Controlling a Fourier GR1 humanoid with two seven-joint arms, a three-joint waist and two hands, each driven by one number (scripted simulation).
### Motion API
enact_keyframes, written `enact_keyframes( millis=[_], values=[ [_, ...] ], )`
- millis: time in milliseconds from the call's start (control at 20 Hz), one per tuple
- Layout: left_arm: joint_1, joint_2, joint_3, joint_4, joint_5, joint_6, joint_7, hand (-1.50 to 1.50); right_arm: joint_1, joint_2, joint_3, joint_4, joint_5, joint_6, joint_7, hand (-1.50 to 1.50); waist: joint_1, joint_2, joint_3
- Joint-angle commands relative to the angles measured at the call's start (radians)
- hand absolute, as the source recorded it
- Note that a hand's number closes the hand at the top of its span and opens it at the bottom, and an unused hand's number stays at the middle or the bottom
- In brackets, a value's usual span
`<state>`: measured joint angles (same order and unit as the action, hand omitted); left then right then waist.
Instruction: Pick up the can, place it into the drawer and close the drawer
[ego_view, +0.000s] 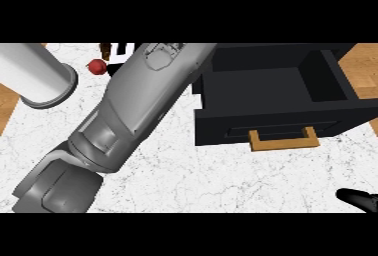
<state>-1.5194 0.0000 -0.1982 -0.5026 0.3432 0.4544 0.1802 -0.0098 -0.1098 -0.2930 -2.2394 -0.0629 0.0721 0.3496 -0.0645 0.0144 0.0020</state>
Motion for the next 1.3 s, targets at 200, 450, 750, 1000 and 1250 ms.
enact_keyframes(
  millis=[200, 450, 750, 1000, 1250],
  values=[
    [-0.020, 0.000, -0.122, 0.081, 0.076, 0.108, -0.085, 1.50, -0.053, -0.021, 0.008, 0.042, 0.007, -0.001, 0.008, -1.50, -0.028, 0.005, 0.001],
    [-0.058, 0.000, -0.087, 0.171, 0.094, 0.132, -0.114, -1.50, -0.014, -0.013, 0.016, -0.009, 0.004, 0.008, 0.009, -1.50, -0.031, 0.010, 0.001],
    [-0.104, 0.000, -0.114, 0.187, 0.135, 0.203, -0.109, -1.50, -0.068, -0.072, 0.013, 0.014, 0.032, 0.030, -0.001, -1.50, -0.063, 0.018, 0.002],
    [-0.092, 0.000, -0.113, 0.190, 0.188, 0.203, -0.124, -1.50, -0.094, -0.109, 0.058, 0.022, 0.100, 0.059, -0.034, -1.50, -0.052, 0.019, 0.002],
    [-0.127, 0.000, -0.110, 0.176, 0.235, 0.204, -0.104, -1.50, -0.146, -0.170, 0.115, 0.084, 0.257, 0.074, -0.116, -1.50, -0.027, 0.016, 0.001]
  ],
)
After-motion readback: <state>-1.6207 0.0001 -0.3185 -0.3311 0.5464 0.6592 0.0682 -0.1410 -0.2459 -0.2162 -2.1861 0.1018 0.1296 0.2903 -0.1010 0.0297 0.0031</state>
